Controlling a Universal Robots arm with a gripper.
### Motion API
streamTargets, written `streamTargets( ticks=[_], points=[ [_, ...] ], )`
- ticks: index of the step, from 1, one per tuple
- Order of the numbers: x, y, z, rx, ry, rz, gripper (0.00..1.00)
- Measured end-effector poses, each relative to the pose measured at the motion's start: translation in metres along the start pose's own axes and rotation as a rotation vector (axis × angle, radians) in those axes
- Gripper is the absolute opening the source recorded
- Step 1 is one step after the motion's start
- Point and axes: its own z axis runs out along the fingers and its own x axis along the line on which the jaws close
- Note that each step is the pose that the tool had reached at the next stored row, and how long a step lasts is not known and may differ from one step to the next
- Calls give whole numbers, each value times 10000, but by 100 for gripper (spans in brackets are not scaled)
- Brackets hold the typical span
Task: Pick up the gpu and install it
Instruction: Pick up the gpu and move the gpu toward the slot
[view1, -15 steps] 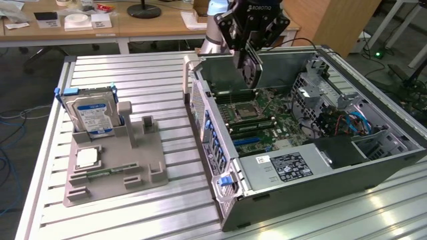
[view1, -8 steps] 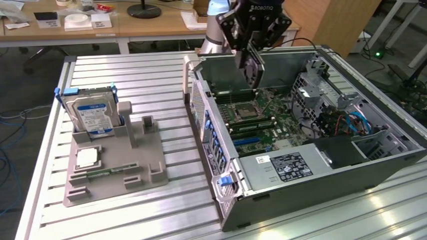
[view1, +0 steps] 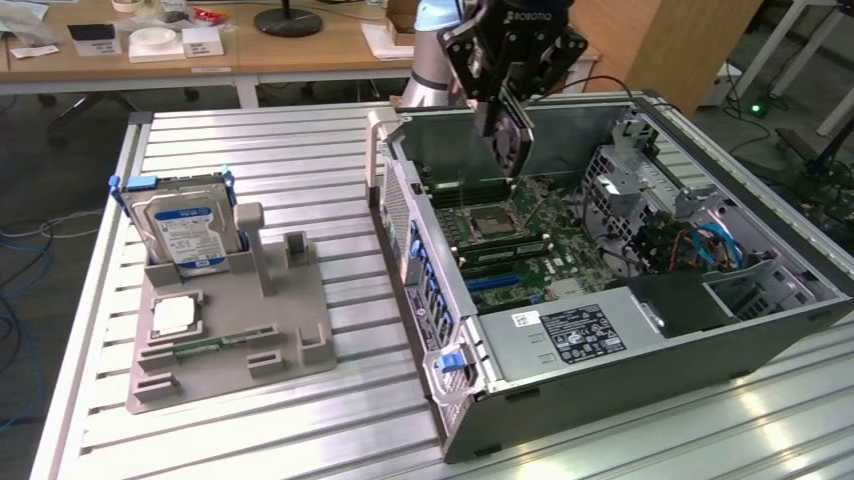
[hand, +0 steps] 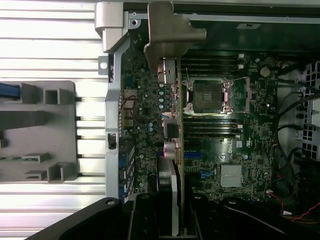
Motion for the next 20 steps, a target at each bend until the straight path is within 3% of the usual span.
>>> streamTargets(
  ticks=[11, 20],
  points=[
    [-102, 1, 13, 0, -9, 0, 28],
    [-279, 2, 18, 1, 16, 1, 28]
  ],
)
